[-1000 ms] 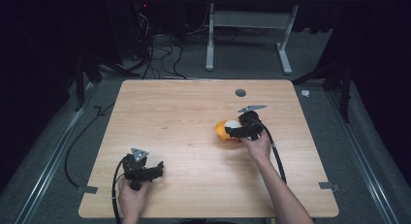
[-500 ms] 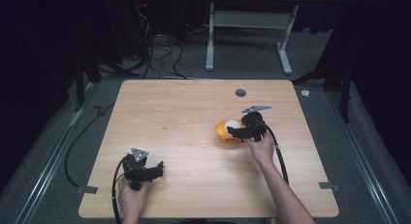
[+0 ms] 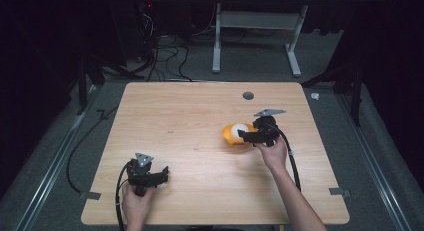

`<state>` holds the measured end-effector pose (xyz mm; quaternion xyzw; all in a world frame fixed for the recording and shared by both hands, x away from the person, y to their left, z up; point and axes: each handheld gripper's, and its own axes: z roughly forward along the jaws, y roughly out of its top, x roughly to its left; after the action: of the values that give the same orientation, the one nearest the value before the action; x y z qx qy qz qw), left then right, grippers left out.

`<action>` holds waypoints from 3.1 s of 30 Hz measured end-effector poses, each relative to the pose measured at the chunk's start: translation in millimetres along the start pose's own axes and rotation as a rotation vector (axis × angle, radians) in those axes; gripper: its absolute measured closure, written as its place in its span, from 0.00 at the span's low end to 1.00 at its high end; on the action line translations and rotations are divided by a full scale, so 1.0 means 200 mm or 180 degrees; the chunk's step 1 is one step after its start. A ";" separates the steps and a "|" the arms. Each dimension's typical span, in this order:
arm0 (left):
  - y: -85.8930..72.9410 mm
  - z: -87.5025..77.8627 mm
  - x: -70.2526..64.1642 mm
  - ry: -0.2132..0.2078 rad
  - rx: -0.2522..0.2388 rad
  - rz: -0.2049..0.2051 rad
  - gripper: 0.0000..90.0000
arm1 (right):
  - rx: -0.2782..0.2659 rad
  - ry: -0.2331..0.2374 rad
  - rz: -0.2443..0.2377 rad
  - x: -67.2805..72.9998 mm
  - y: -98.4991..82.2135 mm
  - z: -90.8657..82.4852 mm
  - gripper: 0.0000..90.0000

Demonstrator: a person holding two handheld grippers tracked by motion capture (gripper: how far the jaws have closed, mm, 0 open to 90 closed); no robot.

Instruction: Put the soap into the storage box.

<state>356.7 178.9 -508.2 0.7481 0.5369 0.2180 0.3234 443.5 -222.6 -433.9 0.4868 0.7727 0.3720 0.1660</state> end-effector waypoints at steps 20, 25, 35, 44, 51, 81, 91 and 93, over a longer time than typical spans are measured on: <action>0.00 0.00 0.00 0.0000 -0.0003 -0.0002 0.12 | -0.0073 -0.0034 0.0059 -0.04 -0.06 -0.08 0.31; 0.00 0.00 0.00 0.0000 -0.0003 -0.0002 0.12 | -0.0092 -0.0058 0.0084 -0.05 -0.08 -0.10 0.31; 0.00 0.00 0.00 -0.0001 -0.0001 0.0001 0.12 | -0.0136 -0.0069 0.0122 -0.07 -0.11 -0.15 0.31; 0.00 0.00 0.00 0.0000 -0.0002 -0.0001 0.12 | -0.0211 -0.0079 0.0127 -0.08 -0.12 -0.20 0.31; 0.00 0.00 0.00 0.0000 -0.0004 -0.0001 0.12 | -0.0258 -0.0089 0.0118 -0.09 -0.12 -0.24 0.31; 0.00 0.00 0.00 0.0000 -0.0004 -0.0002 0.12 | -0.0364 -0.0128 0.0215 -0.11 -0.23 -0.35 0.32; 0.00 0.00 0.00 0.0000 -0.0004 0.0006 0.12 | -0.0385 -0.0131 0.0246 -0.11 -0.26 -0.38 0.32; 0.00 0.00 0.00 0.0000 -0.0003 0.0000 0.12 | -0.0385 -0.0131 0.0243 -0.11 -0.27 -0.39 0.32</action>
<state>356.6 178.8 -508.3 0.7479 0.5368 0.2182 0.3238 371.8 -287.1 -424.3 0.5126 0.7261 0.4139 0.1968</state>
